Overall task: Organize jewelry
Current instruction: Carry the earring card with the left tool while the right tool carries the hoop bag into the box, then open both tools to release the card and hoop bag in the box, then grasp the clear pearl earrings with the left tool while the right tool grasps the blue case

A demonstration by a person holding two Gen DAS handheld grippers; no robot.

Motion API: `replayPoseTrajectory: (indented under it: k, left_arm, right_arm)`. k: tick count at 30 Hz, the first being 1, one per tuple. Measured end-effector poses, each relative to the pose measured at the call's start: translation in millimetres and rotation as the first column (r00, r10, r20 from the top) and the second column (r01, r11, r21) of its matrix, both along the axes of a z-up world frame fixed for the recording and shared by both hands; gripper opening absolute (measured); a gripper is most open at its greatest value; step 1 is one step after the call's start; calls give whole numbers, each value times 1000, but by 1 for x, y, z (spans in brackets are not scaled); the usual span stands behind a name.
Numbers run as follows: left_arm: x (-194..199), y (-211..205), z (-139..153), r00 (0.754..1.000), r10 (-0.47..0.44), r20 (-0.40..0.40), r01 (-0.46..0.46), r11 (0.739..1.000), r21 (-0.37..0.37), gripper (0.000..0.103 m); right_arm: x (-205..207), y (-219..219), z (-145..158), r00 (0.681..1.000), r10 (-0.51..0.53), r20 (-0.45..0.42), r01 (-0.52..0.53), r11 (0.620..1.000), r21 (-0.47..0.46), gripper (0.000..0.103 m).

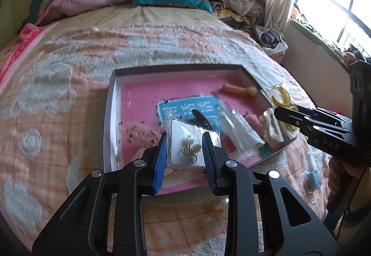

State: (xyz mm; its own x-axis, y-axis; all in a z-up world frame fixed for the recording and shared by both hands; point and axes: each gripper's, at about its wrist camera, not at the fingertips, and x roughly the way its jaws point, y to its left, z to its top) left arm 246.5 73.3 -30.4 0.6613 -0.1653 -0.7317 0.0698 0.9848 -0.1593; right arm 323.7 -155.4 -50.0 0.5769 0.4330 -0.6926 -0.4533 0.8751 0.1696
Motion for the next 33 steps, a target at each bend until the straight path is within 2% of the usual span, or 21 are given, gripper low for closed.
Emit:
replayPoseTrajectory:
  k: [3, 4, 7, 11, 15, 21, 23, 31, 32, 33]
  left_arm:
    - [1, 2, -6, 1000, 10, -15, -10, 1000, 7, 26]
    - [1, 2, -7, 1000, 13, -18, -13, 1000, 10, 31]
    - [-3, 3, -5, 1000, 19, -13, -19, 1000, 14, 44]
    - [-14, 1, 3, 1000, 7, 3, -7, 1000, 12, 58]
    - [-35, -10, 9, 999, -43, 8, 43, 999, -2, 65]
    - [-58, -33, -6, 991, -125, -47, 123, 992, -37, 67]
    - [-61, -40, -14, 989, -135, -65, 133, 991, -28, 67]
    - [-56, -55, -44, 992, -79, -96, 76, 996, -36, 68]
    - [-54, -55, -46, 993, -71, -97, 69, 997, -31, 68]
    - [-52, -56, -50, 993, -56, -104, 53, 998, -22, 68]
  right_arm:
    - [3, -2, -5, 1000, -9, -6, 10, 1000, 17, 42]
    - [3, -3, -5, 1000, -11, -4, 11, 1000, 26, 51]
    - [-4, -16, 0, 1000, -26, -1, 26, 998, 60, 60]
    - [-23, -43, 4, 997, -76, -9, 76, 994, 78, 71]
    - [-51, -80, -1, 989, -144, -46, 148, 984, 96, 79]
    - [-89, -120, -20, 972, -206, -116, 217, 972, 90, 80]
    - [-99, -128, -23, 969, -214, -125, 226, 970, 90, 80]
    - [-119, -136, -50, 959, -215, -185, 228, 972, 49, 81]
    - [-118, -134, -53, 958, -216, -189, 227, 973, 37, 79]
    - [-116, -131, -56, 958, -212, -195, 220, 975, 24, 72]
